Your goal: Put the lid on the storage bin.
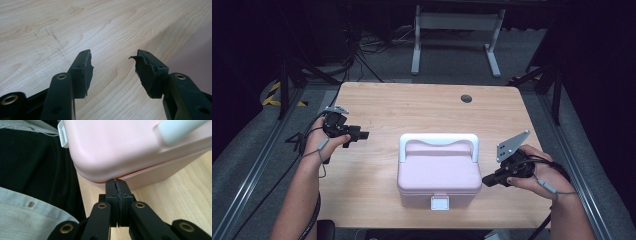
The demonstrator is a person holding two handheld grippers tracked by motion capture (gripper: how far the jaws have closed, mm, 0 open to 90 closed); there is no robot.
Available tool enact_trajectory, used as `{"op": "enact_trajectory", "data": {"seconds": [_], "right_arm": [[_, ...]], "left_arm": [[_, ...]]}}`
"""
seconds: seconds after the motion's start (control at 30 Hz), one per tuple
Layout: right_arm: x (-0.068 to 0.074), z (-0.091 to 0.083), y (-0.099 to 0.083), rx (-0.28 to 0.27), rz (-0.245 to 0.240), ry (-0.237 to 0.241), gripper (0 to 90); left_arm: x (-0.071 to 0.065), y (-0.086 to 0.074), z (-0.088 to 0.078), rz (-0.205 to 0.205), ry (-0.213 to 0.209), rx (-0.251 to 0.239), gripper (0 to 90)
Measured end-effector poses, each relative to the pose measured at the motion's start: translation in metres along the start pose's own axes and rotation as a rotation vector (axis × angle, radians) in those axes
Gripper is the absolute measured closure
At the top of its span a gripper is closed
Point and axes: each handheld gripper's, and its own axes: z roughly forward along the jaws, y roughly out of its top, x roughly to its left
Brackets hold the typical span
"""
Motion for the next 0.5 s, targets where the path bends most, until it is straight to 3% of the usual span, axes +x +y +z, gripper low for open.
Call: {"op": "enact_trajectory", "data": {"seconds": [0.27, 0.4, 0.43, 0.5], "right_arm": [[-0.002, -0.017, 0.003, -0.107, -0.006, -0.028, 83.0], [-0.01, -0.023, 0.004, -0.196, 0.02, -0.086, 75.0], [-0.01, -0.023, 0.004, -0.196, 0.02, -0.086, 75.0], [-0.016, -0.027, 0.004, -0.244, 0.033, -0.148, 70.2]], "left_arm": [[0.001, -0.008, -0.007, -0.005, 0.026, -0.009, 43.5], [0.003, -0.014, -0.012, 0.018, 0.04, -0.036, 35.9], [0.003, -0.014, -0.012, 0.018, 0.04, -0.036, 34.3], [0.004, -0.017, -0.016, 0.014, 0.048, -0.05, 32.8]]}}
